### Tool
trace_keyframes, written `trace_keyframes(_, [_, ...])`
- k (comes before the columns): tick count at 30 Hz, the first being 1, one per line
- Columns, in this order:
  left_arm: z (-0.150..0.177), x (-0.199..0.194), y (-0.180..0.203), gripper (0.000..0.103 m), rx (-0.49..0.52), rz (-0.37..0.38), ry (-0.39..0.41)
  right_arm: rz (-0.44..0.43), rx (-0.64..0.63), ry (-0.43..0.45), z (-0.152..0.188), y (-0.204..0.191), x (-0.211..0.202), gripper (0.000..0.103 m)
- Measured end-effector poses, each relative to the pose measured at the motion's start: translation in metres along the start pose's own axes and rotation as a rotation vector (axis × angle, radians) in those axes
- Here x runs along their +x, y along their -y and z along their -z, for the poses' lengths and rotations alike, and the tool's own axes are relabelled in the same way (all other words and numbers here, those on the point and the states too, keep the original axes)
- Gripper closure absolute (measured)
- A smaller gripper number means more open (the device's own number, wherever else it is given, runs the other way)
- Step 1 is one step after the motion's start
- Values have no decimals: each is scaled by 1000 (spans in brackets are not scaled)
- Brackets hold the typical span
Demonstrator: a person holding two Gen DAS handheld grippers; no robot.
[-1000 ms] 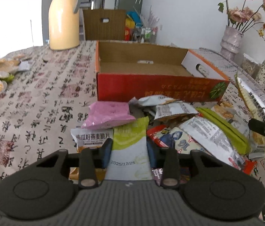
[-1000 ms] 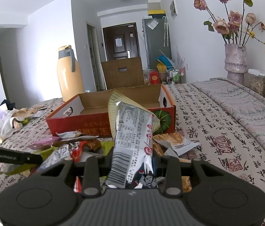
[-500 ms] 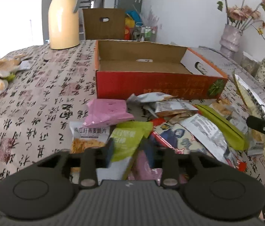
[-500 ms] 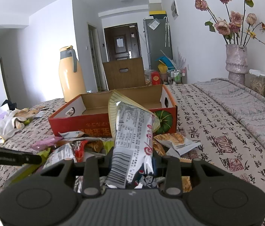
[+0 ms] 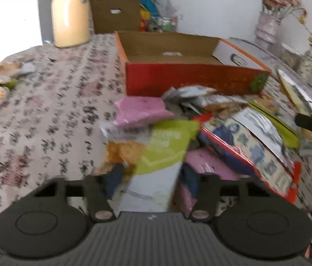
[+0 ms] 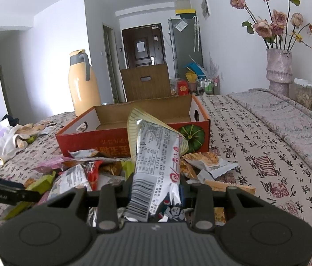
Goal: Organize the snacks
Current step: 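Grasp the green-and-white bar with the left tool while the right tool lifts the wafer bag, then lower both held snacks into the cardboard box and open both tools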
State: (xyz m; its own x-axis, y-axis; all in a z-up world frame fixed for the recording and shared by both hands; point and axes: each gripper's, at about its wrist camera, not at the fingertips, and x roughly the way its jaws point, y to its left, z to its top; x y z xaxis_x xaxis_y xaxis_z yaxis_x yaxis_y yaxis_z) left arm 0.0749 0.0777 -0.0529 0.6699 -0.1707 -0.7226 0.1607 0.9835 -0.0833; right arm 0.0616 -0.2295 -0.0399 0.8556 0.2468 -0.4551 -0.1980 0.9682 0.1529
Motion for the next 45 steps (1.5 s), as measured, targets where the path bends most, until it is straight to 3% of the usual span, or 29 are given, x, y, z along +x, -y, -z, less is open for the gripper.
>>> trace_keyframes(3, [1,0,-1,63,-2,33,6,1,-3,-6,0,-3,2,68])
trace_keyframes(12, [3,-1,8,65,12,16,30,3,-22,-8,0,-12,-1,68])
trace_keyframes(25, [-14,-38,21,65,7,-29,172,-6,-30,18,-5,-14,-9,68])
trace_keyframes(36, [-68,-33,47,64,-15,-57,261,-8,-60,89,-43,-12,5,68])
trace_keyframes(45, [-131,1,56,64,-54,-94,276,-16,-64,108,-101,-7,57,68])
